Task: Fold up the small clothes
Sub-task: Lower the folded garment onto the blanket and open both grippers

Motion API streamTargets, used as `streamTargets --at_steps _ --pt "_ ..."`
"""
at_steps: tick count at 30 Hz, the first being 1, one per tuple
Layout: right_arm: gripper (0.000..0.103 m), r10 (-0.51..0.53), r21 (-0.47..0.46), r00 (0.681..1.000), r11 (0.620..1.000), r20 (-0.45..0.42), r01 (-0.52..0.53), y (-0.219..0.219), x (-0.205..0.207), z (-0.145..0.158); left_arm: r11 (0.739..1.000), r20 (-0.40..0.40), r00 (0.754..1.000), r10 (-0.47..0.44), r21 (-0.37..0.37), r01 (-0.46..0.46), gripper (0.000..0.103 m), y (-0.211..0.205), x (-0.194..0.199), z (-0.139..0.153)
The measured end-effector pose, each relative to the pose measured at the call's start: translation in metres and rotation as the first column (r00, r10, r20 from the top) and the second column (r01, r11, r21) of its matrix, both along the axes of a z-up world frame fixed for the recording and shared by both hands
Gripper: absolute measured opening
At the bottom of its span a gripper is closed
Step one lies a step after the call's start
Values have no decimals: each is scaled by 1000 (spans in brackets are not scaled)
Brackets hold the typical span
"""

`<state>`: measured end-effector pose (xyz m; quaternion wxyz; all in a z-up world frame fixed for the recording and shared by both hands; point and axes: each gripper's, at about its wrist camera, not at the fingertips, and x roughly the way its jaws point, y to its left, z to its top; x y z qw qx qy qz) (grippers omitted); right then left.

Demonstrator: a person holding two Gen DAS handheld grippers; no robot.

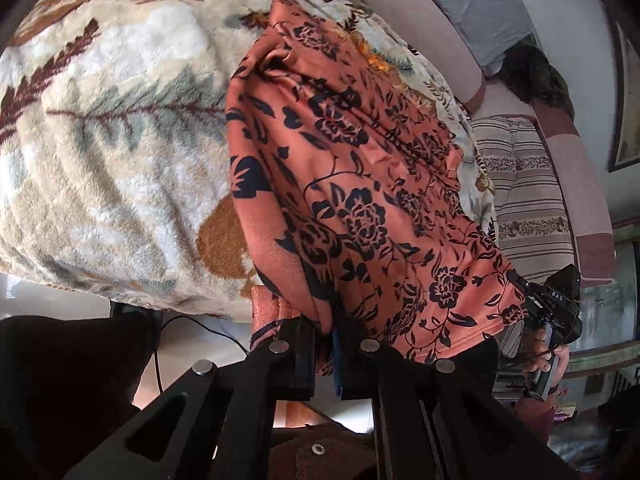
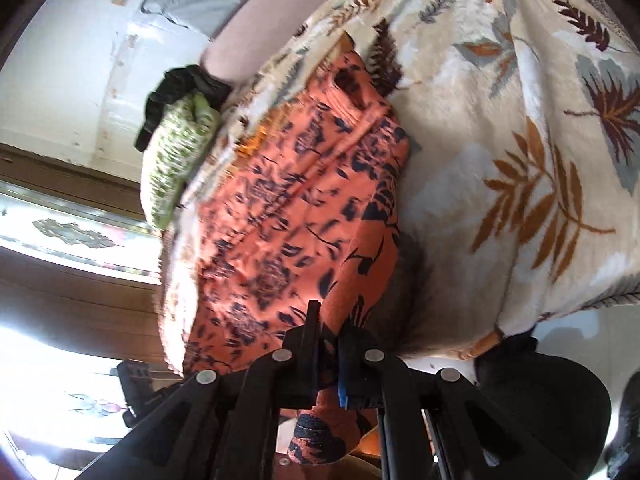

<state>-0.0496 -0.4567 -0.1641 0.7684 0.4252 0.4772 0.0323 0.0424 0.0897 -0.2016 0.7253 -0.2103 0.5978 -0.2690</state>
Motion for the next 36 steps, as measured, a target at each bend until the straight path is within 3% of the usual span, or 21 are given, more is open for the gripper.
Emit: streamTargets --at_steps 3,7,13,17,20,22,24,27,28,29,30,31,32,33,34,36 --pt "7 -36 70 995 997 98 30 -11 16 25 999 63 998 2 -39 0 6 3 21 38" --pt "7 -97 123 980 989 174 76 -31 50 47 994 91 995 32 -107 -22 6 -3 64 72" --pt "7 -225 185 954 964 198 189 -77 127 49 991 120 987 103 -96 -91 6 -39 170 79" --pt "7 -312 205 938 938 151 279 -104 192 14 986 113 982 150 -88 -141 6 -46 250 61" --pt "11 -376 307 923 891 85 335 -121 235 -40 972 59 970 237 -19 -236 7 -47 298 19" --pt "11 -434 347 900 850 36 396 -130 252 -75 952 50 952 302 44 -304 7 -43 316 -8" --pt "11 -493 351 870 821 36 450 -138 256 -97 929 72 928 365 29 -368 8 -35 319 -20" --pt "12 -521 306 848 826 97 473 -144 249 -97 887 175 869 462 -95 -453 12 -23 303 -6" --pt "12 -506 279 852 844 133 458 -141 245 -90 878 229 848 479 -108 -467 23 -24 293 5" --pt "12 -470 231 867 873 167 429 -135 242 -79 880 279 836 473 -104 -464 44 -28 282 16" --pt "12 -406 165 892 911 197 378 -123 241 -65 885 318 829 460 -90 -456 54 -34 272 27" --pt "12 -331 83 917 944 223 320 -109 240 -50 887 353 819 453 -82 -455 64 -41 261 35" --pt "12 -264 -5 932 962 247 274 -92 238 -36 888 386 806 448 -85 -453 64 -47 251 41" --pt "12 -204 -85 942 969 265 233 -73 235 -24 895 410 803 432 -87 -437 64 -55 242 45" --pt "12 -145 -147 954 971 263 188 -54 234 -17 910 416 816 401 -82 -406 66 -62 235 45" --pt "12 2 -214 983 976 181 37 -10 237 -20 948 386 868 311 -62 -312 67 -85 230 37"
